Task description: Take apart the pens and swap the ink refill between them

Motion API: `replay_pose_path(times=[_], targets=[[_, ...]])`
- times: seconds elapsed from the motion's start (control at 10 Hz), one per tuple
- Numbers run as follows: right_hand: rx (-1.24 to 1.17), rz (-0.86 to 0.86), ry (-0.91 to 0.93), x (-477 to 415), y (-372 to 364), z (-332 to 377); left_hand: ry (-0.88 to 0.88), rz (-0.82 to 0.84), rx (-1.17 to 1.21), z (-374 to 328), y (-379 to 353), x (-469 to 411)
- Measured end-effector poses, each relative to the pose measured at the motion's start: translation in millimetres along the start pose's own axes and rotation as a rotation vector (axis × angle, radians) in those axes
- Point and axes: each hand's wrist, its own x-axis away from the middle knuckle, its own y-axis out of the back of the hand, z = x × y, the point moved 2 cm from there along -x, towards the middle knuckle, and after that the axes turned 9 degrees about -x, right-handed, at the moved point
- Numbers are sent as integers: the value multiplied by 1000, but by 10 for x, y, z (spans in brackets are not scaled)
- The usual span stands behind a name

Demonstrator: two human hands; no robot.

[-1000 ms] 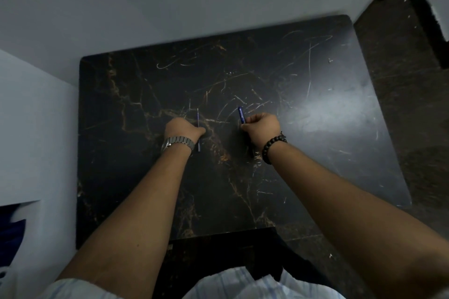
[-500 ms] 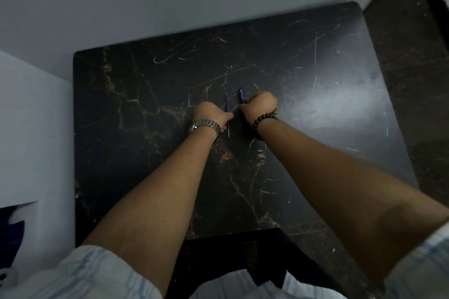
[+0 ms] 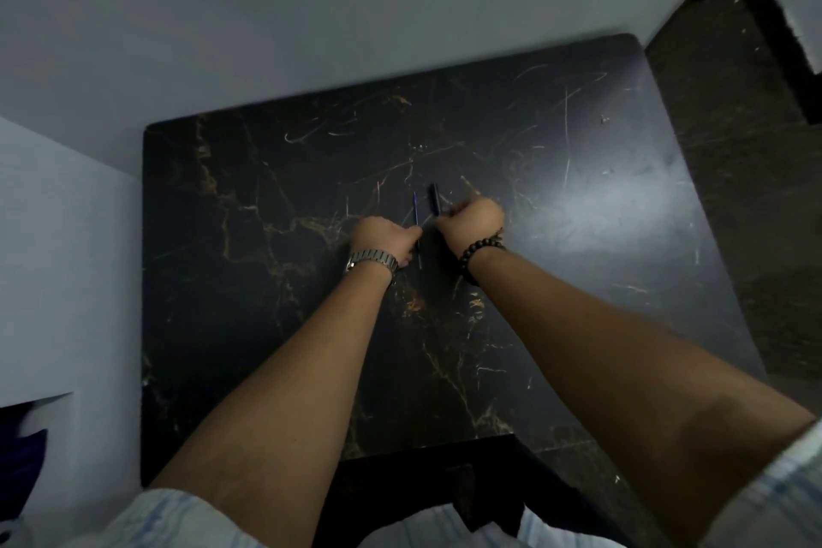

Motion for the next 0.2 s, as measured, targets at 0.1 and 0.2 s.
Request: replay_pose_path(times=[0.1,0.2], targets=[[-50,26,17,140,96,-109,-70,-40,-2,154,39,139],[-3,49,76,331,186,-145,-204,-102,-82,230,104,331]])
